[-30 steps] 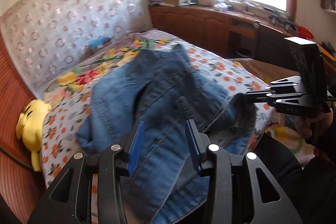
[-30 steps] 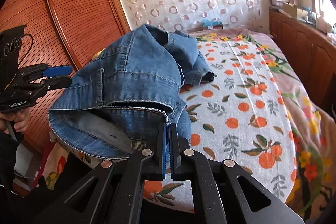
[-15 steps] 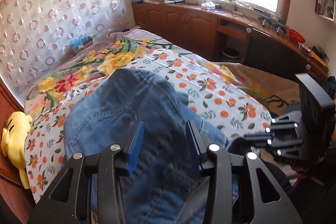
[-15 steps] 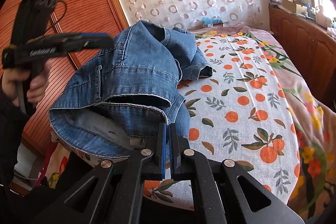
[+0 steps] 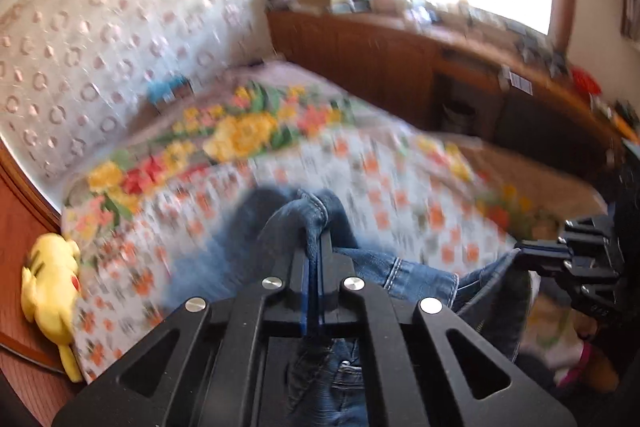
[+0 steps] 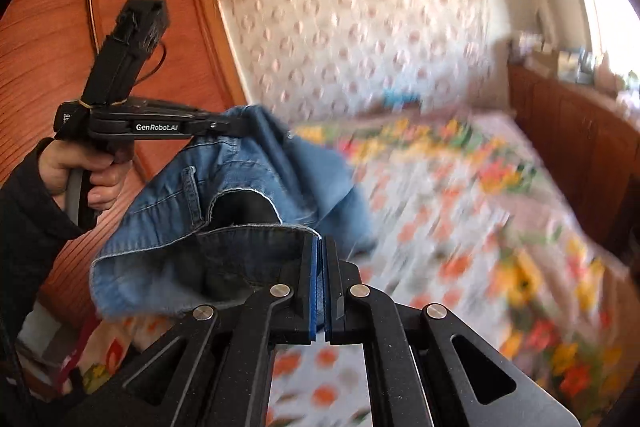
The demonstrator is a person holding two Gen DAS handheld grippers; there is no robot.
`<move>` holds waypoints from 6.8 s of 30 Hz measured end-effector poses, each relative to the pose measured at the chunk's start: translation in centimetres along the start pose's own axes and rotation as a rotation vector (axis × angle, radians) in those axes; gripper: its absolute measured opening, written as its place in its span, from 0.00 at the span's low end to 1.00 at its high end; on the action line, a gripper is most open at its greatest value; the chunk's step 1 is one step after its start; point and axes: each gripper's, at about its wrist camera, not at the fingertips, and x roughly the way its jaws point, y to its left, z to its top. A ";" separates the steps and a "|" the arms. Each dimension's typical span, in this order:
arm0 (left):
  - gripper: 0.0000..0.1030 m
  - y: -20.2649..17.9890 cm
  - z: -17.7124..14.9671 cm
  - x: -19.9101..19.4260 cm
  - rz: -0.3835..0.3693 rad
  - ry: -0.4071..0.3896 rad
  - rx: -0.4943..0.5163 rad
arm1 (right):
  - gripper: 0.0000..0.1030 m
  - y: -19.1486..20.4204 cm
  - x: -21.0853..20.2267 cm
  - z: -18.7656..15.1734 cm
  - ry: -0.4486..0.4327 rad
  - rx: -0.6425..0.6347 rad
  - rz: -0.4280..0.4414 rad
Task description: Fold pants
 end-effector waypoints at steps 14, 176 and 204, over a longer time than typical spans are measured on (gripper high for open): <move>0.03 -1.3 23.9 -12.1 0.119 -0.399 -0.051 | 0.01 -8.1 -18.5 20.3 -0.382 -0.142 -0.410; 0.47 10.9 -27.7 -8.0 0.185 -0.044 -0.441 | 0.43 -1.9 4.0 3.9 0.149 -0.123 -0.175; 0.04 25.6 -22.8 2.6 0.219 -0.007 -0.516 | 0.43 -3.6 29.0 4.3 0.352 -0.114 -0.091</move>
